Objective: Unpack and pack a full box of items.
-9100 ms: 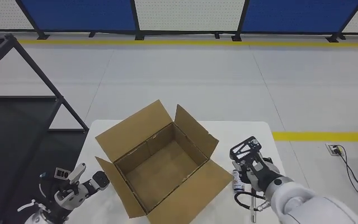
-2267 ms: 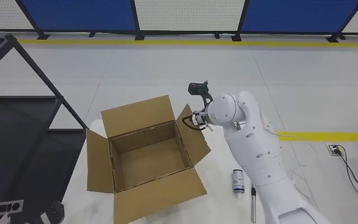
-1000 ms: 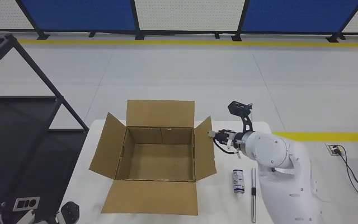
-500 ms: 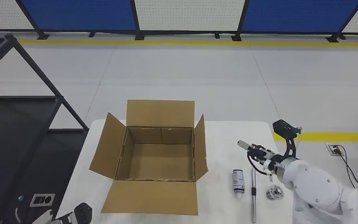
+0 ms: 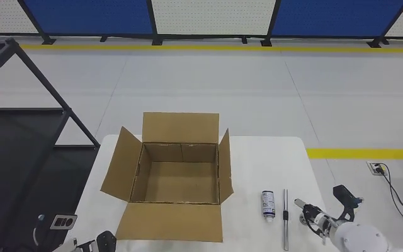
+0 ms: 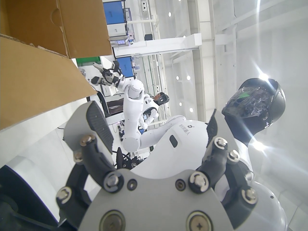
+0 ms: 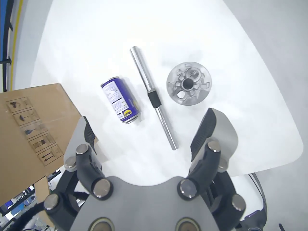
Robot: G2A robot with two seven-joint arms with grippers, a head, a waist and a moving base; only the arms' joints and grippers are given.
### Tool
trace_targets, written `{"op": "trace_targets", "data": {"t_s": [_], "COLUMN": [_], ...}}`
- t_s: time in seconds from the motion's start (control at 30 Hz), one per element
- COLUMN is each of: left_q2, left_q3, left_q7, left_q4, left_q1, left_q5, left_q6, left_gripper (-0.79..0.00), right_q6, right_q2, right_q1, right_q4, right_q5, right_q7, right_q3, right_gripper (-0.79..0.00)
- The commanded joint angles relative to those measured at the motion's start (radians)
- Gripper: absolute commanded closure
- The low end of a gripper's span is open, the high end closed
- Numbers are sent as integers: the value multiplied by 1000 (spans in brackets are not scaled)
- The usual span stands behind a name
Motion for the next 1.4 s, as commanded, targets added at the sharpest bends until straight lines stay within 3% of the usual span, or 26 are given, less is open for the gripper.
{"op": "trace_targets", "data": {"t_s": [0.0,0.33,0.37,0.4,0.43,0.5,0.53,0.57,0.83,1.07,1.2,1.37], "left_q2": [0,1,1,1,2,2,2,2,6,9,10,9], "left_q3": [-3,-11,-11,-11,-11,-9,-9,-8,-6,-9,-12,-30], "left_q7": [2,15,16,18,19,20,19,19,20,14,8,9], "left_q4": [-1,4,5,5,5,5,6,6,18,24,29,52], "left_q1": [3,23,24,25,26,27,28,28,21,14,11,13], "left_q5": [-5,-31,-33,-34,-35,-39,-41,-42,-40,-47,-62,-103], "left_q6": [-4,-21,-22,-22,-23,-23,-22,-21,-18,-16,-20,-37], "left_gripper": [-785,-785,-785,-785,-785,-785,-785,-785,-785,-785,-785,-785], "right_q6": [3,-2,-4,-7,-9,-12,-14,-14,-6,11,-13,-71], "right_q2": [2,4,3,2,1,-1,-3,-4,-21,-36,-39,-40], "right_q1": [17,101,107,112,114,117,118,118,107,112,171,315], "right_q4": [39,186,195,201,206,214,215,217,164,-65,-203,-268], "right_q5": [-20,-133,-140,-143,-148,-157,-161,-166,-187,-217,-236,-234], "right_q7": [-3,2,4,7,9,12,14,14,6,-11,13,41], "right_q3": [-10,-48,-45,-44,-43,-39,-38,-37,-25,-66,-145,-286], "right_gripper": [-785,-785,-677,-357,-262,-163,-52,-6,0,0,0,0]}}
